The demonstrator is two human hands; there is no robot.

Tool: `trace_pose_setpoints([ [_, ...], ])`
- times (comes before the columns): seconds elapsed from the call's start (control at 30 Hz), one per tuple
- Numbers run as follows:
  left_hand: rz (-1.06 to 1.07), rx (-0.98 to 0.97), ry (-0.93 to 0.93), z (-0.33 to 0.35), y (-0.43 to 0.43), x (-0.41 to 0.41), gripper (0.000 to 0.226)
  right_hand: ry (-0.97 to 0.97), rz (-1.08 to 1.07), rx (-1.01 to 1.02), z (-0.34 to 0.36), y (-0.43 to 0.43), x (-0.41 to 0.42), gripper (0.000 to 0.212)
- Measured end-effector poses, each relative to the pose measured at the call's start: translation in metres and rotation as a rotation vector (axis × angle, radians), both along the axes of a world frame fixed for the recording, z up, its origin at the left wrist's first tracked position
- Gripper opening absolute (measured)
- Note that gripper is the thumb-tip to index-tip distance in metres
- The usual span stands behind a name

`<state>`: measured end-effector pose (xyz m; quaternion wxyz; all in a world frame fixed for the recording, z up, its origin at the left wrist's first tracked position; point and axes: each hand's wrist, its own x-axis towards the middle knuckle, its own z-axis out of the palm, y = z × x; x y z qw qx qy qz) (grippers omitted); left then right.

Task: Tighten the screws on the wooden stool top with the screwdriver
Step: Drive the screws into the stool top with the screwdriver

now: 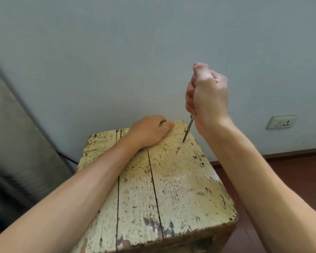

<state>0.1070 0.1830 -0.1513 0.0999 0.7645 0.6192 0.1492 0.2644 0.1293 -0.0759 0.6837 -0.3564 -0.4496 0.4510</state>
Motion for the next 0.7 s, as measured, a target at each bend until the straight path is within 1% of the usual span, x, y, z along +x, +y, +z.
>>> trace_pose_setpoints([
  [0.1,-0.005,-0.004,-0.003,0.0,0.0,0.001,0.051,0.046,-0.149,-0.015,-0.001,0.001,-0.004,0.044],
  [0.2,-0.006,-0.003,-0.002,0.0,0.0,0.001,0.051,0.035,-0.182,-0.011,-0.003,0.002,-0.005,0.042],
  [0.37,-0.003,-0.003,-0.002,0.0,0.0,0.0,0.05,0.046,-0.05,-0.008,-0.003,0.0,0.002,0.051],
  [0.47,0.003,-0.002,-0.004,-0.001,0.001,0.0,0.049,0.043,0.034,0.024,-0.005,-0.004,0.008,0.048],
  [0.57,0.005,-0.006,-0.016,-0.002,0.002,-0.001,0.048,0.018,0.074,0.064,-0.009,-0.008,0.012,0.05],
  [0.7,-0.003,-0.008,-0.025,-0.002,0.0,0.0,0.045,-0.051,0.111,0.049,-0.015,-0.015,0.011,0.051],
])
